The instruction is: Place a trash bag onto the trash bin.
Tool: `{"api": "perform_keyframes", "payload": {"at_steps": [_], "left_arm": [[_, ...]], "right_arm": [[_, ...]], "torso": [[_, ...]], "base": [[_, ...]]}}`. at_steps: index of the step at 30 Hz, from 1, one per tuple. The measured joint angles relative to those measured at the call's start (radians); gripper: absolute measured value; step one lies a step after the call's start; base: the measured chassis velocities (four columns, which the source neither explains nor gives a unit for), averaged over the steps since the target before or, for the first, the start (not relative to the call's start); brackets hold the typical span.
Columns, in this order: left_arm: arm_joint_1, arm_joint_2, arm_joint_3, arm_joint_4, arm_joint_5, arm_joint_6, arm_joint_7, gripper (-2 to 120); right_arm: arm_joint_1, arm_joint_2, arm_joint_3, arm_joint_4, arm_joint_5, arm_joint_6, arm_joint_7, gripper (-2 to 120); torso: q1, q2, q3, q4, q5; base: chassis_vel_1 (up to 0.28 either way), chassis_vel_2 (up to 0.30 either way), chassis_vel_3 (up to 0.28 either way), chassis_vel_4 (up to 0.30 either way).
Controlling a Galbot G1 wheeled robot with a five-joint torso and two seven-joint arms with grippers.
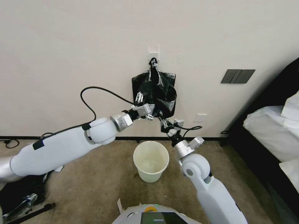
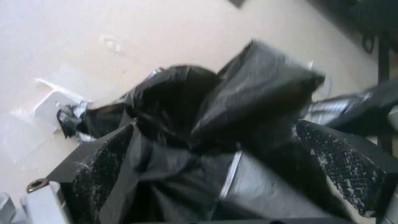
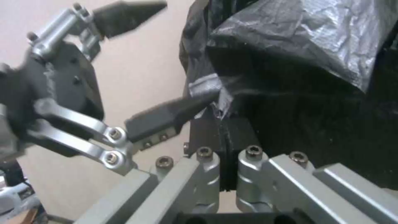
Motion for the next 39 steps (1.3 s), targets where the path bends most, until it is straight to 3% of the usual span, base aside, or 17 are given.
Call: {"api": "perform_keyframes", "payload": {"at_steps": [18,26,34,39], "left_arm": [[0.006,-0.008,0.023,0.018,0.018,0.027,0.008,99],[0.038,0.025,-0.029,-0.024,-0.006,0.044,-0.011,98],[0.093,0.014,-0.064,-0.018,-0.009,0.072,-0.048,95],[0.150,0.026,-0.138,-0.057,-0.069,0.075,-0.089,93]], "right_arm": [[-0.007,-0.004,0.012,0.010,0.006,0.000,-0.002,0],[-0.004,-0.007,0.023,0.010,0.021,-0.002,-0.002,0],[-0.004,-0.007,0.020,0.011,0.021,-0.004,-0.002,0],[-0.009,-0.015,0.026,0.012,0.022,-0.005,-0.002,0]], "torso": [[0.000,0.000,0.000,0.0000,-0.0001],[0.000,0.000,0.000,0.0003,-0.0001],[0.000,0.000,0.000,0.0000,-0.0002],[0.000,0.000,0.000,0.0000,-0.0002]], "base": [[0.000,0.000,0.000,0.000],[0.000,0.000,0.000,0.000],[0.000,0.000,0.000,0.000],[0.000,0.000,0.000,0.000]]}}
